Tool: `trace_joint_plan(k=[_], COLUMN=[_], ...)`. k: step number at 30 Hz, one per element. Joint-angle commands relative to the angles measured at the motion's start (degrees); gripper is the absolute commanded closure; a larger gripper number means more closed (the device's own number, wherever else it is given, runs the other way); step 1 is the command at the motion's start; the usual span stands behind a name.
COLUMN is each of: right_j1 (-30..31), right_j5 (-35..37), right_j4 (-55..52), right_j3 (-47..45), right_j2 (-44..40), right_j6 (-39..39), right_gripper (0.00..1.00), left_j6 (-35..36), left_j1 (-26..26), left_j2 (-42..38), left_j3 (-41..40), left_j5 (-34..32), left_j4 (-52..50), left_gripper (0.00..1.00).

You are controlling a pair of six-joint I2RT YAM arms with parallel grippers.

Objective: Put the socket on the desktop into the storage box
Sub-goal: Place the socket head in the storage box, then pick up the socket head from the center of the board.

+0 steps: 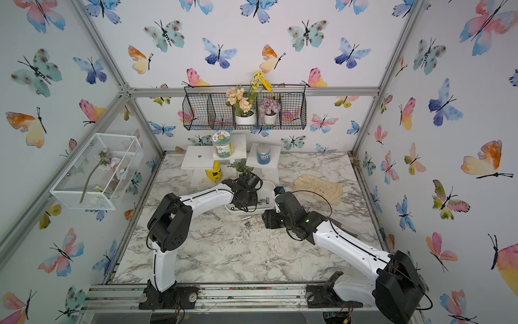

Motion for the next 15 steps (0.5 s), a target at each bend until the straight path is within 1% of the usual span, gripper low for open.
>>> trace_joint_plan(k=[1, 7, 8, 9, 10, 12, 15], right_j1=[-0.3, -0.1, -0.1, 0.0, 0.1, 0.9, 2.7], right_j5=[0.3, -0.7, -1.0, -1.3, -1.6, -1.6, 0.2], right_j4=[-1.5, -0.1, 0.4, 0.6, 0.6, 1.1, 1.3], right_j3=[2.1, 2.8, 2.8, 3.0, 3.5, 4.1, 5.1], right_j2=[1.4, 3.4, 3.7, 4.1, 4.8, 6.1, 8.4], right_j6=[-0.6, -0.6, -0.6, -0.6, -0.5, -0.5, -0.5], right_gripper=[0.35, 0.32, 0.06, 0.02, 0.02, 0.01, 0.01], left_j6=[0.7, 1.1, 1.3, 1.3, 1.3, 1.3, 0.8], left_j1=[0.1, 0.1, 0.1, 0.2, 0.2, 0.4, 1.1], left_j2=[-5.4, -12.2, -13.6, -14.8, -16.2, -19.2, -24.6], left_j3=[-2.0, -7.7, -8.7, -9.6, -10.7, -13.2, -17.8], left_j5=[-0.5, -1.1, -1.2, -1.5, -1.9, -3.1, -3.8], left_j4=[0.5, 1.7, 1.6, 1.6, 1.4, 0.9, 0.6], left_gripper=[0.59, 0.41, 0.39, 0.37, 0.36, 0.35, 0.35])
